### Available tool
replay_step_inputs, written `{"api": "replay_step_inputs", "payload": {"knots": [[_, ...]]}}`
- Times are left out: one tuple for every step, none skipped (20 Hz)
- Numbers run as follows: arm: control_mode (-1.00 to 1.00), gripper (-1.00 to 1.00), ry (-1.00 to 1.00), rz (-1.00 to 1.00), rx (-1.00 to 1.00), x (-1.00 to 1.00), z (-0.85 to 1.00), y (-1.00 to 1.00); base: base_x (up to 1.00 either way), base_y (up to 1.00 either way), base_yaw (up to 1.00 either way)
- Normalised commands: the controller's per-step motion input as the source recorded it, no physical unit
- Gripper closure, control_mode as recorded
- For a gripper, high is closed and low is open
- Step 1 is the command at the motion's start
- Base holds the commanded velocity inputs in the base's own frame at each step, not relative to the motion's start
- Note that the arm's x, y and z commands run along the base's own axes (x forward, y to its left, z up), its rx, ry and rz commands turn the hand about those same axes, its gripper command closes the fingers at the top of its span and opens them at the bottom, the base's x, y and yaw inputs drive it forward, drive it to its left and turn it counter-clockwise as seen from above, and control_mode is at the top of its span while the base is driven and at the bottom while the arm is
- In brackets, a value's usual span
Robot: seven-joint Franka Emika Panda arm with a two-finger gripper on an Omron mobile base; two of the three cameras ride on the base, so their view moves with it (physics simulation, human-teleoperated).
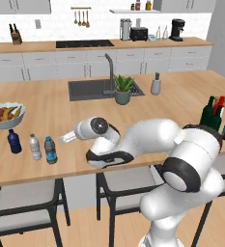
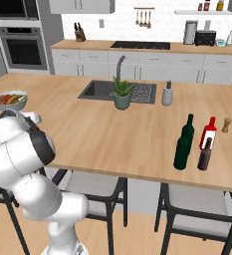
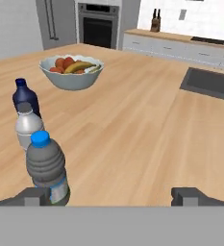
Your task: Move the plastic bottles in the middle to the plastics group, and the glass bottles in the middle to the glass group.
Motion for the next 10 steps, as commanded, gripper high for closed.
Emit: {"api": "replay_step_inputs", "payload": {"knots": [[-1.0,-1.0,0.13,-0.2,0.0,0.0,0.91,-0.74,0.0,0.0,0.0],[-1.0,-1.0,0.17,-0.21,0.0,0.0,0.98,-0.67,0.0,0.0,0.0],[-1.0,-1.0,0.18,-0.2,0.0,0.04,1.0,-0.69,0.0,0.0,0.0],[-1.0,-1.0,0.19,-0.2,0.0,0.06,1.0,-0.69,0.0,0.0,0.0],[-1.0,-1.0,0.19,-0.2,0.0,0.06,1.0,-0.7,0.0,0.0,0.0],[-1.0,-1.0,0.2,-0.19,0.0,0.05,1.0,-0.72,0.0,0.0,0.0],[-1.0,-1.0,0.2,-0.19,0.0,0.03,0.99,-0.76,0.0,0.0,0.0],[-1.0,-1.0,0.19,-0.17,0.0,0.0,0.91,-0.79,0.0,0.0,0.0],[-1.0,-1.0,0.19,-0.17,0.0,0.0,0.88,-0.84,0.0,0.0,0.0],[-1.0,-1.0,0.18,-0.15,0.0,0.0,0.82,-0.89,0.0,0.0,0.0]]}}
